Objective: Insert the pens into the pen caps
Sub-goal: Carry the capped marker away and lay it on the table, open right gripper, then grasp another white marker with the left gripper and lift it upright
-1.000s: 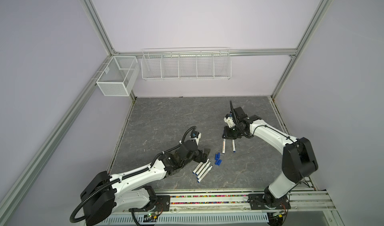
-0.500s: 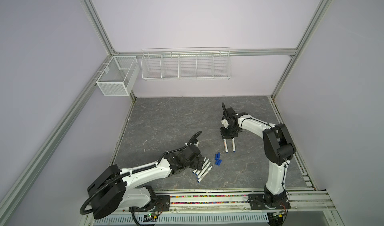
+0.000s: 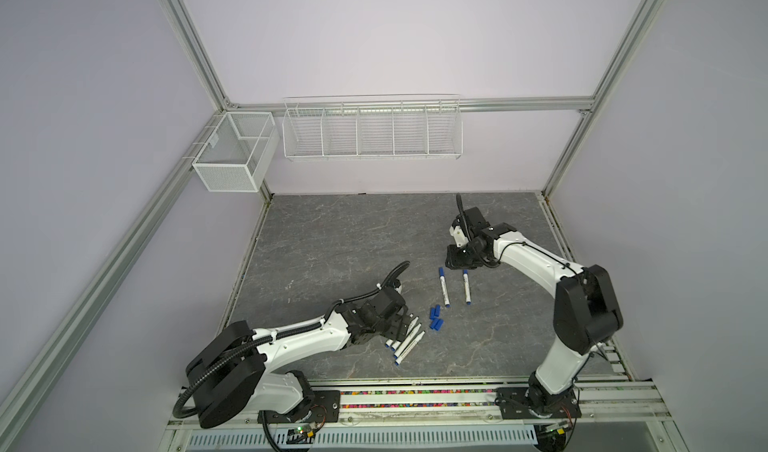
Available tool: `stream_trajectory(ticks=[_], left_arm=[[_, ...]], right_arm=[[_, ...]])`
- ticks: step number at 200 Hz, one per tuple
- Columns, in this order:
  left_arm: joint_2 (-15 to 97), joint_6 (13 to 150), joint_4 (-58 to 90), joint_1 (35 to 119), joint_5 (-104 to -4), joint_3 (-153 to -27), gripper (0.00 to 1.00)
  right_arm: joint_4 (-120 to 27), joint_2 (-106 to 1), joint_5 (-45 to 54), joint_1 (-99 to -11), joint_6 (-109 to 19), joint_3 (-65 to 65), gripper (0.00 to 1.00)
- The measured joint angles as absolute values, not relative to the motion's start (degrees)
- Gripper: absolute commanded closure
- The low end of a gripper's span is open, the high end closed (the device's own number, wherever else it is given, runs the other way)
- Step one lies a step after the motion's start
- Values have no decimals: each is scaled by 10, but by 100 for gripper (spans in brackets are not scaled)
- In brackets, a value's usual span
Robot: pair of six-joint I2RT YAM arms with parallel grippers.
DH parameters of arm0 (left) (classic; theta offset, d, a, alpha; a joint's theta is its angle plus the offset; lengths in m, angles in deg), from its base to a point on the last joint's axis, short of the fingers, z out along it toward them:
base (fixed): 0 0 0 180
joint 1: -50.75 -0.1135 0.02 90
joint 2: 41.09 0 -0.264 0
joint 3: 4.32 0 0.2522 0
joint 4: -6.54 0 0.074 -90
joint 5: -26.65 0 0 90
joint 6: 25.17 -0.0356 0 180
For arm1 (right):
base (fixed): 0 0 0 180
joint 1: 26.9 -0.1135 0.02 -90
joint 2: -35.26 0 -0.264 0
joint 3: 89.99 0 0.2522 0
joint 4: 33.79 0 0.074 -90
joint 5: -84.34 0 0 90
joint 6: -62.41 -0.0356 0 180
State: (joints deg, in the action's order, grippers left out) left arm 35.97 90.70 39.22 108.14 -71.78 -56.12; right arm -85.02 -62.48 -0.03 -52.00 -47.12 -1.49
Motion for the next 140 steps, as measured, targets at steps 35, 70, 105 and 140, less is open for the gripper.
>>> stream_trajectory(ticks=[35, 70, 105, 140], left_arm=[[382, 907, 400, 1081, -709, -565, 21], [397, 907, 403, 1081, -710, -569, 29], [417, 907, 404, 1081, -710, -576, 32], [433, 907, 405, 1081, -710, -580, 38]], right_arm=[[-828, -559, 17, -520, -480, -63, 62], [-825, -541, 24, -520, -480, -97, 62], [-824, -538, 28, -520, -480, -112, 63], [-821, -532, 30, -520, -480, -117, 63]])
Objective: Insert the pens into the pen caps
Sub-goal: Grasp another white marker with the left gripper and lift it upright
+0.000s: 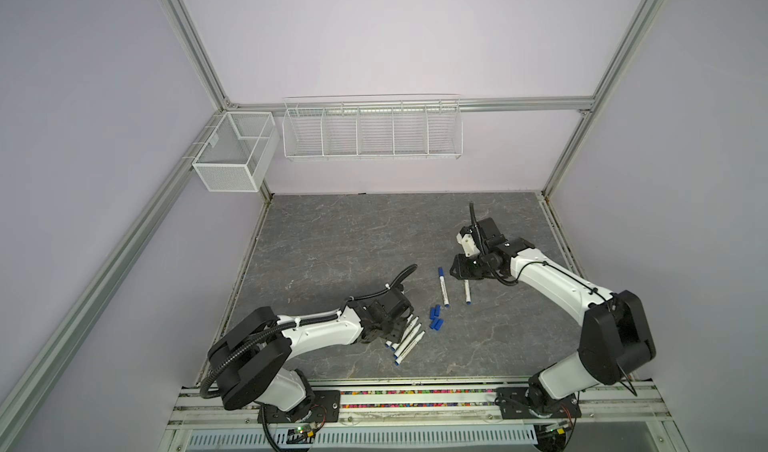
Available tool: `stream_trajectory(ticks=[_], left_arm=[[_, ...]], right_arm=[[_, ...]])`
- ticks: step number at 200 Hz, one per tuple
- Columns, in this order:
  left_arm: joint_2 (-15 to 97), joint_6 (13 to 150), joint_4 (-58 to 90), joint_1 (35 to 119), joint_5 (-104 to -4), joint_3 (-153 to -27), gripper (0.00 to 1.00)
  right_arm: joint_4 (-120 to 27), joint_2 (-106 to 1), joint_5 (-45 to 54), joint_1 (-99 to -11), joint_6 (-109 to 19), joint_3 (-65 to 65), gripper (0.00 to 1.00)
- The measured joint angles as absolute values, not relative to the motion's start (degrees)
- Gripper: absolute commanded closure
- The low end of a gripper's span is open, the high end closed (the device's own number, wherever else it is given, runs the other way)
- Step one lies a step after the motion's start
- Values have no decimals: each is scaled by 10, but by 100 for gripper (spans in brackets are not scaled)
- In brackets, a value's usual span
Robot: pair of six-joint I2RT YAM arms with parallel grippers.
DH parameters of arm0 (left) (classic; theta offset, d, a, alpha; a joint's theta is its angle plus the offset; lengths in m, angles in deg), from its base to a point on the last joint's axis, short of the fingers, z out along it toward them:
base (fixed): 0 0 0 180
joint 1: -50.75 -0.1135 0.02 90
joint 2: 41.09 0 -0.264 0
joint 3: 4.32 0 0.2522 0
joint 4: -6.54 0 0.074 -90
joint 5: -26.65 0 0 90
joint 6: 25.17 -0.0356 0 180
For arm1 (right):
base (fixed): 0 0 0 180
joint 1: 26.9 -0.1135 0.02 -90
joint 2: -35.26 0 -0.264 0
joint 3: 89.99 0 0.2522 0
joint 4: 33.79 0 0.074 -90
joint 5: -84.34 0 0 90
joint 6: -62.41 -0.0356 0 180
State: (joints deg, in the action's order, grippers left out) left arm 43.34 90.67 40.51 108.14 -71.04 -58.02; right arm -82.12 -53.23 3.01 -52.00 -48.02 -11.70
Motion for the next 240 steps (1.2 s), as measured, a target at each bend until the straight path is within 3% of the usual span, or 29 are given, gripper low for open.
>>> stream_trajectory(ticks=[53, 91, 135, 186, 240], left_arm=[[455, 906, 418, 1081, -725, -594, 62], [480, 907, 423, 1081, -737, -618, 69], [501, 909, 429, 1081, -741, -642, 100], [486, 894, 430, 1081, -734, -648, 100], [303, 886, 255, 1081, -751, -614, 100]], right_arm=[[-817, -521, 32, -520, -480, -117, 63], [-817, -507, 32, -520, -480, -118, 63], [-818, -489, 32, -520, -482, -118, 63], [-821, -467, 51, -520, -481, -118, 58], [-793, -436, 151, -546, -486, -118, 46]])
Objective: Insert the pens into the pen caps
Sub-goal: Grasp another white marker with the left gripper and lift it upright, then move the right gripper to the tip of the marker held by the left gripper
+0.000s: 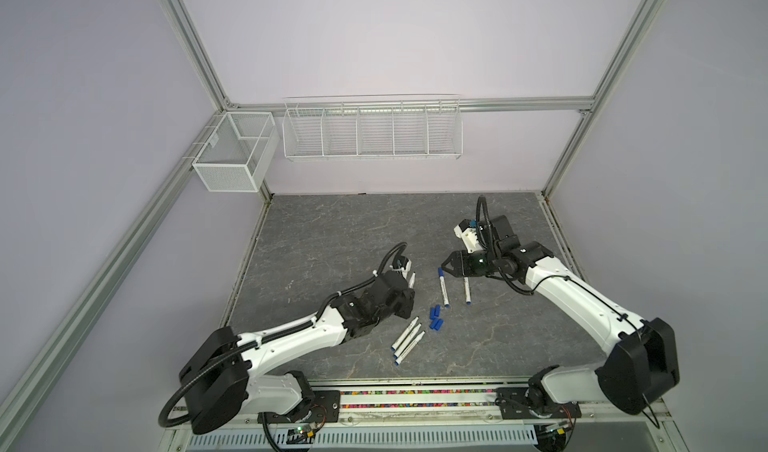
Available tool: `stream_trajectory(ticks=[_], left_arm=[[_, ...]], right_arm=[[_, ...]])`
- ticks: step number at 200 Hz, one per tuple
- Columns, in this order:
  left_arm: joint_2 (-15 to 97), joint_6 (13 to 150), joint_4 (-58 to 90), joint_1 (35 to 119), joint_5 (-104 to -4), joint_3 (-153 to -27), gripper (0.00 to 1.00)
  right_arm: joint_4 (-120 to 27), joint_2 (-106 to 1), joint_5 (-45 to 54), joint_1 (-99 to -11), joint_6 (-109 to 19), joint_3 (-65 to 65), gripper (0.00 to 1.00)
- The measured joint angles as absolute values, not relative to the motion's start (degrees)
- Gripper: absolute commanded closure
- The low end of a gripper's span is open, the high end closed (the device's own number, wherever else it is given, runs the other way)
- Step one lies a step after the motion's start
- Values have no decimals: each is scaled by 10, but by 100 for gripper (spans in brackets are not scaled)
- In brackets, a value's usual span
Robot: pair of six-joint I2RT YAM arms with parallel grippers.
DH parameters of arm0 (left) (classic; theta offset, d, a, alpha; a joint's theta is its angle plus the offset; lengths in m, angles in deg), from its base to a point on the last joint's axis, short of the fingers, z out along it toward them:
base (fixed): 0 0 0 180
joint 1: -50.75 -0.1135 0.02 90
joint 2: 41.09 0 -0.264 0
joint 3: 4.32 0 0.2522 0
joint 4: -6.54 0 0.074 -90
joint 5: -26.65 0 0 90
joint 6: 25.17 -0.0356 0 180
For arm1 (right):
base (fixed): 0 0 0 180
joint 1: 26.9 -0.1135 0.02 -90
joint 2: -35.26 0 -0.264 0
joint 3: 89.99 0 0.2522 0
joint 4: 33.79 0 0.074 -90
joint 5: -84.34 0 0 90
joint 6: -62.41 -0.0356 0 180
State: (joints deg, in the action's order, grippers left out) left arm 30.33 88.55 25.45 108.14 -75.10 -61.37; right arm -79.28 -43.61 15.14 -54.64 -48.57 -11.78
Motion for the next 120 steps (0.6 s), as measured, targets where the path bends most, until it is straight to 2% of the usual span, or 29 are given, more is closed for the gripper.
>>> stream_trajectory(ticks=[66, 120], left_arm=[[293, 870, 136, 1081, -736, -590, 100], [294, 873, 91, 1082, -720, -572, 100]], right_arm=[[-746, -428, 219, -607, -495, -113, 45], [-739, -458, 227, -609, -502, -104, 56]])
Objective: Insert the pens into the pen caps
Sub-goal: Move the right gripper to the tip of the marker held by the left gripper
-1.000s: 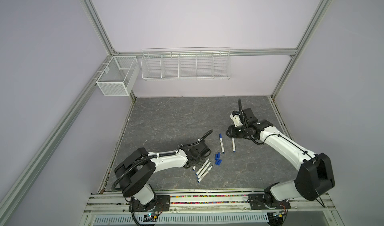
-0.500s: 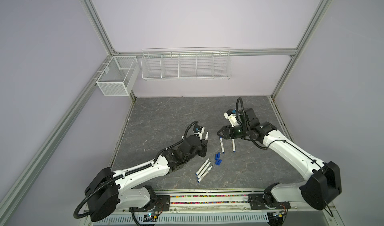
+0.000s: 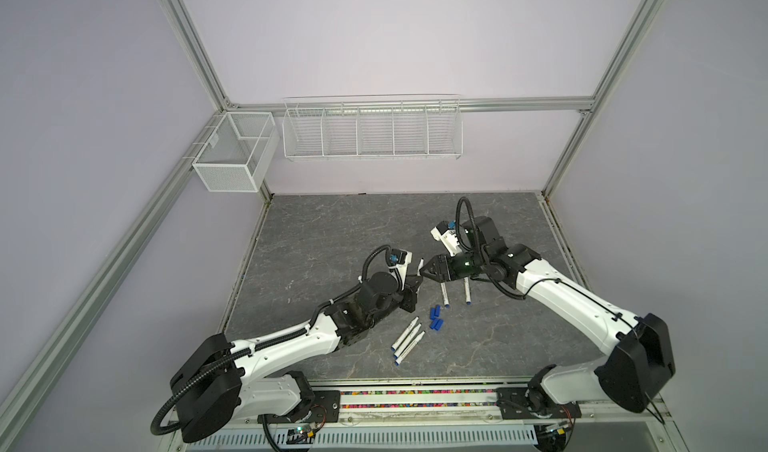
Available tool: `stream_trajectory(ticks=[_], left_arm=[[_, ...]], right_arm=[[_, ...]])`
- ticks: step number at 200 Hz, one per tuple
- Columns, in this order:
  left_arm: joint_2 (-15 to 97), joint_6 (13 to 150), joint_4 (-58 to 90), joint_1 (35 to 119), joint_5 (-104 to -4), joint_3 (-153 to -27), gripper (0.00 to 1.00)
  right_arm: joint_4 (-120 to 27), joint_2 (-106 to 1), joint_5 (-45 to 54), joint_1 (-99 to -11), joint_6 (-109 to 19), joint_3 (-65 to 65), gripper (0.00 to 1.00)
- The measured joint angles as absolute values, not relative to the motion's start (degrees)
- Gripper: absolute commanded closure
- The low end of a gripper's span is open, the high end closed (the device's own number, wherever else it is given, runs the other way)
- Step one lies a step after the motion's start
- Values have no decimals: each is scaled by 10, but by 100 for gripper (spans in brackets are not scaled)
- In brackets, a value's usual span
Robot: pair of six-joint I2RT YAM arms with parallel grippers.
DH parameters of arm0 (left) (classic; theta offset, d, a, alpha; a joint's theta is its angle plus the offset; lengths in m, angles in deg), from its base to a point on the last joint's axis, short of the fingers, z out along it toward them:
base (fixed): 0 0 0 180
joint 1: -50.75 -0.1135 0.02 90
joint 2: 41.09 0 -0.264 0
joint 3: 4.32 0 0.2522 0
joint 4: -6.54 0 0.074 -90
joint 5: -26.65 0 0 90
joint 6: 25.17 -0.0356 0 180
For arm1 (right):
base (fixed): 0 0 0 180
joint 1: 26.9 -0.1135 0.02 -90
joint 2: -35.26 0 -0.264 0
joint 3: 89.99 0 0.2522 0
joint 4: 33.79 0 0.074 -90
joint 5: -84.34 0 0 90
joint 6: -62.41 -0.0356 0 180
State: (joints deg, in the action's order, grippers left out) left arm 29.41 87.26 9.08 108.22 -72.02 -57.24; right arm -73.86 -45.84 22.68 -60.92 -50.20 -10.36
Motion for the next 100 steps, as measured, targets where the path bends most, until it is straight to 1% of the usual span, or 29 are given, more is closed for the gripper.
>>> stream_trajectory(ticks=[41, 59, 78, 100], left_arm=[[299, 873, 77, 1089, -717, -571, 100], [299, 873, 72, 1090, -714, -571, 100], [299, 873, 70, 1090, -714, -571, 100], [299, 873, 70, 1090, -715, -571, 100]], right_arm=[[-727, -473, 240, -611, -505, -94, 65], [-723, -479, 245, -613, -509, -94, 72], [-719, -483, 254, -615, -515, -94, 83], [-716, -483, 255, -617, -515, -94, 88]])
